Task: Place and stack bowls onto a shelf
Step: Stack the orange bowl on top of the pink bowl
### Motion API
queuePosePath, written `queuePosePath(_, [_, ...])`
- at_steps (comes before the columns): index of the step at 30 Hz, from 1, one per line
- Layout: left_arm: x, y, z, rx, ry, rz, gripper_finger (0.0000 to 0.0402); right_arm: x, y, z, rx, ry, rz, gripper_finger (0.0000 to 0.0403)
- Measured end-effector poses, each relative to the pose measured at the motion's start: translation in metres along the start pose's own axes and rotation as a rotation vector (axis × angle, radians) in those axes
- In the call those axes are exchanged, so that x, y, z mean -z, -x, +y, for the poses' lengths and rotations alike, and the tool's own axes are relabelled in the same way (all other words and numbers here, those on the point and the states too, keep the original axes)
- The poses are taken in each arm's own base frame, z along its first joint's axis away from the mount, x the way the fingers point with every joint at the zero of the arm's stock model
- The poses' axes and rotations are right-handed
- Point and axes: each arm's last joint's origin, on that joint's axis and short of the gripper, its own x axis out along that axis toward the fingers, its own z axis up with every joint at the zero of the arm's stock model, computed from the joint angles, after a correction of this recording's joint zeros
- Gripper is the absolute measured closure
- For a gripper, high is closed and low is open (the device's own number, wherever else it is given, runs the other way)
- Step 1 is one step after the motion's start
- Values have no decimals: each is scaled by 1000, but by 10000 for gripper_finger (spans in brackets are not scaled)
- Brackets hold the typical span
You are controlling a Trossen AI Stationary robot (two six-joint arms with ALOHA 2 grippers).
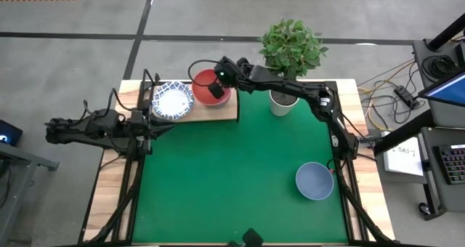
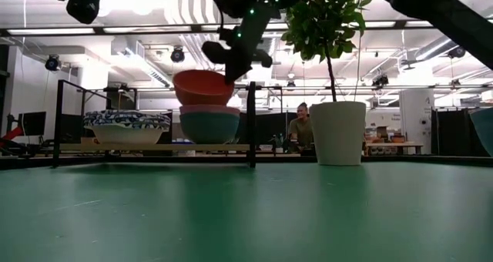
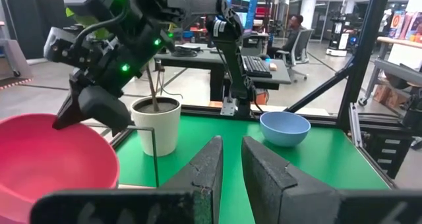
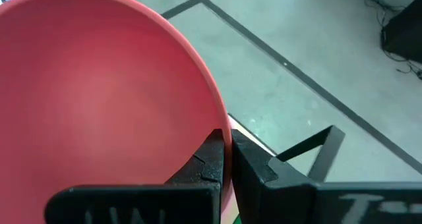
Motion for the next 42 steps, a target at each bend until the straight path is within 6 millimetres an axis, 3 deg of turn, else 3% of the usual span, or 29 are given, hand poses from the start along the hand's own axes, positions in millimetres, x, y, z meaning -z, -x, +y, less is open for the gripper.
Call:
queuePosePath(6, [0,0,0,0,0,0,361,3,-6,2,3,22,11,384])
queuePosePath(16, [1,0,0,0,-9,3,361,1,-2,1,2,28,2,301])
queuePosePath(21, [3,0,0,0,-14,21,361,-4,7,1,-7,31,-18,280])
queuePosePath(26, [3,0,0,-1,-16,23,361,-3,12,7,-20,34,-16,307])
queuePosePath(33, [3,0,0,-1,-20,27,361,18,-4,6,53,55,55,387])
queuePosePath(42, [3,0,0,-1,-20,27,361,27,-11,9,48,58,77,390])
